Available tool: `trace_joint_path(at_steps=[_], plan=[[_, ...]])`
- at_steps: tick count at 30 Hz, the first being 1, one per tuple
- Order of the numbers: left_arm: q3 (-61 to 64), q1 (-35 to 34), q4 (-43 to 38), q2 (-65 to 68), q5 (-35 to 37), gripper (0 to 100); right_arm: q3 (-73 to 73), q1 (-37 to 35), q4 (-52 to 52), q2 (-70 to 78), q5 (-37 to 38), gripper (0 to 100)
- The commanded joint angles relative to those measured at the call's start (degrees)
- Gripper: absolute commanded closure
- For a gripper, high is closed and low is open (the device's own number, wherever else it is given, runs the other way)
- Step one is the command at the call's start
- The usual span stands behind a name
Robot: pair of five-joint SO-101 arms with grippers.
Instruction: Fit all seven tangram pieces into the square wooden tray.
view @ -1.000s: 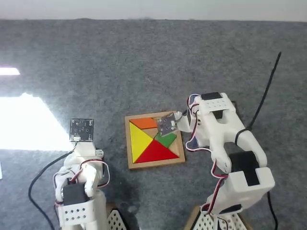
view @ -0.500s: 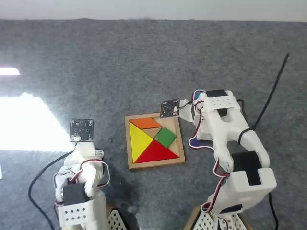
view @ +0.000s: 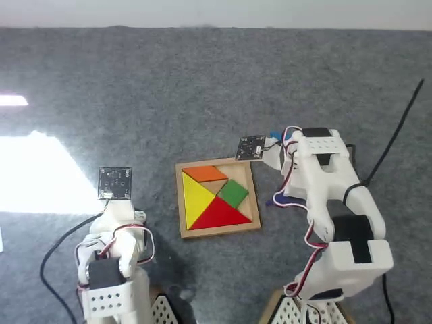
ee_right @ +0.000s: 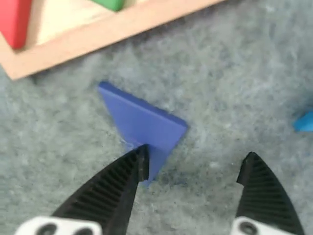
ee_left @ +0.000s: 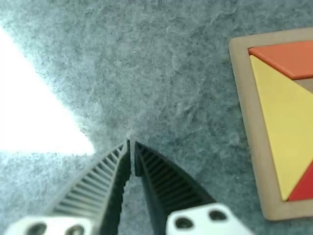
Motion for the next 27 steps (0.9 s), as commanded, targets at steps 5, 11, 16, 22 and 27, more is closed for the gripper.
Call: trace_joint_path(at_steps=[5,11,16,22,27], plan=[[-0.7,-0.5,0.2,-1.1,0.1,99,1.6,-4.8,7.9,-8.6,1.3,68.5],[-0.7,-0.5,0.2,-1.1,0.1,99,8.4,-6.2,2.0,-12.4,1.4,68.5],[-0.7,-0.5,0.2,-1.1,0.1,99,12.7,-5.7,-7.6,-9.2,1.4,68.5],[-0.7,-0.5,0.2,-1.1,0.1,99,10.4,-5.1,-9.6,-6.5,1.5,68.5],[-0.7,-0.5,0.2,-1.1,0.1,99,9.1,-5.6,-9.1,-4.8,1.5,68.9]])
